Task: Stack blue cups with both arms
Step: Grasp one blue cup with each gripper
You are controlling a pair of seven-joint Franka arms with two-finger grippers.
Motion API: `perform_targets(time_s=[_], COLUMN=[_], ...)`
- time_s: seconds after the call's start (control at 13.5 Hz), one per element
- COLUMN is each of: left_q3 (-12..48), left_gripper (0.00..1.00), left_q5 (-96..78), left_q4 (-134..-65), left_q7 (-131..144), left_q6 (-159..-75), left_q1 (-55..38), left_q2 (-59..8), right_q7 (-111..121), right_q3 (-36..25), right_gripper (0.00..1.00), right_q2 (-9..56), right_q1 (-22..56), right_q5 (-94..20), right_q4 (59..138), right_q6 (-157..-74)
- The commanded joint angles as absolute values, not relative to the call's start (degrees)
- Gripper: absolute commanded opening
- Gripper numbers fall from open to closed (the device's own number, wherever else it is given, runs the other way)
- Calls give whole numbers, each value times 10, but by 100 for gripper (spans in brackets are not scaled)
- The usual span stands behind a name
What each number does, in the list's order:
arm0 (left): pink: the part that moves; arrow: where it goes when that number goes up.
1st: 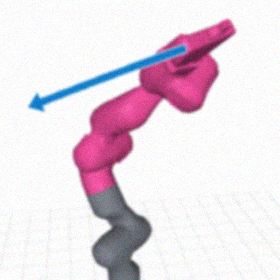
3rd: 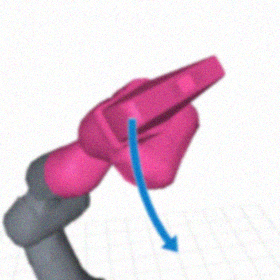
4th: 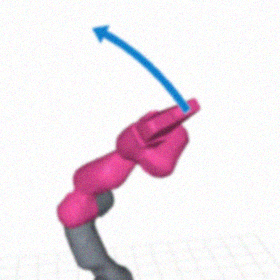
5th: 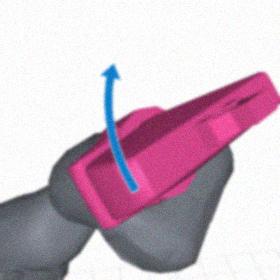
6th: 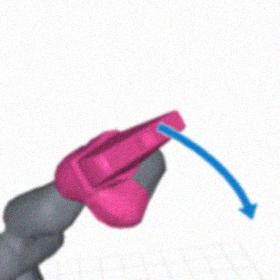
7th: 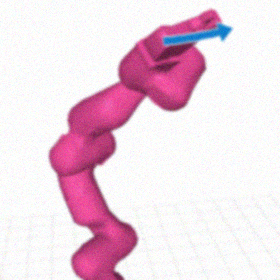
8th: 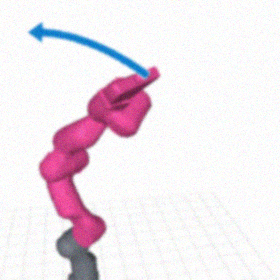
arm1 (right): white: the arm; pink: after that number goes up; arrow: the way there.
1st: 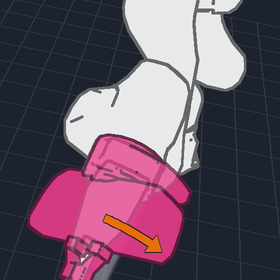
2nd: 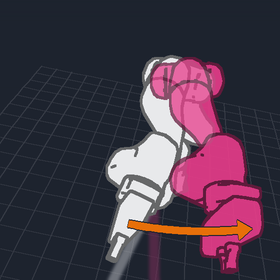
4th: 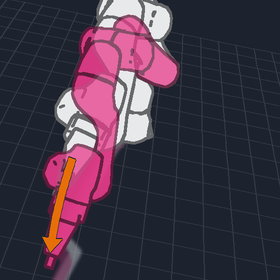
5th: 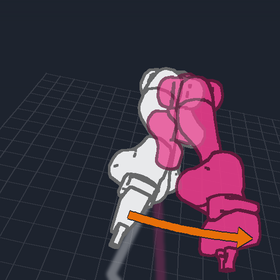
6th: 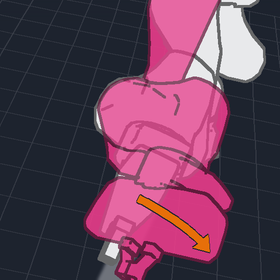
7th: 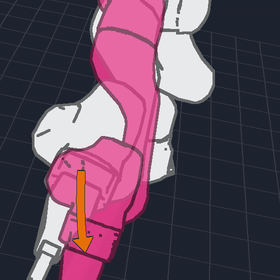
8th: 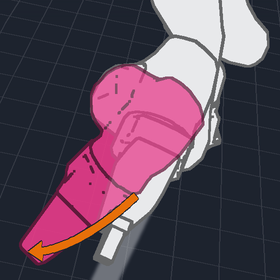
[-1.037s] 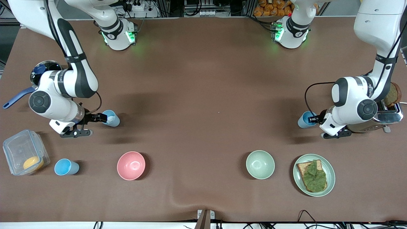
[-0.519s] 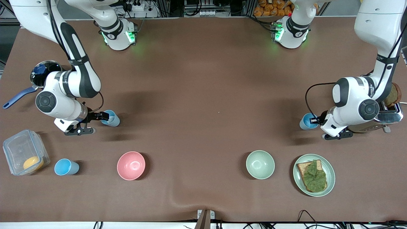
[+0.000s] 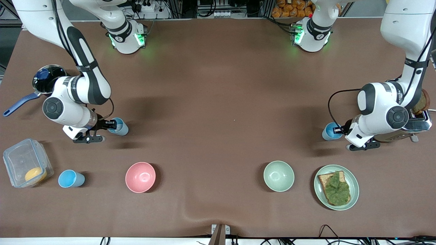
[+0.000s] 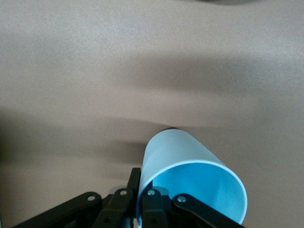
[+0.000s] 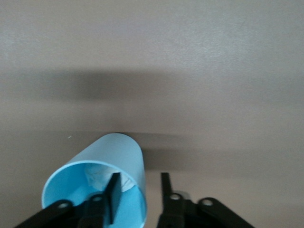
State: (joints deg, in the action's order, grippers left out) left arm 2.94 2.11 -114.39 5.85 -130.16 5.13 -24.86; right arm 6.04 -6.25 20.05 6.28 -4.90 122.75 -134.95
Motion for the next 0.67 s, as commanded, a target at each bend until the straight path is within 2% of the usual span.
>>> perform_targets(time_s=[0.0,0.07,0.59], left_q3=[35,35,35], left_gripper=[0,0,0], left_q5=[25,25,25], left_q4=[-1142,-1142,-1138], left_q7=[64,65,67], left_q6=[-1298,-1298,-1298], left_q1=[58,57,52], left_q2=[-249,-249,-248], right_q7=[67,67,68], right_q3=[-59,-59,-55], right_gripper=[7,0,0], right_q2=[196,194,181], right_q1=[63,66,78], right_q5=[-76,-80,-81], right_q4=[1227,1224,1136], right_q6=[-1342,-1339,-1225])
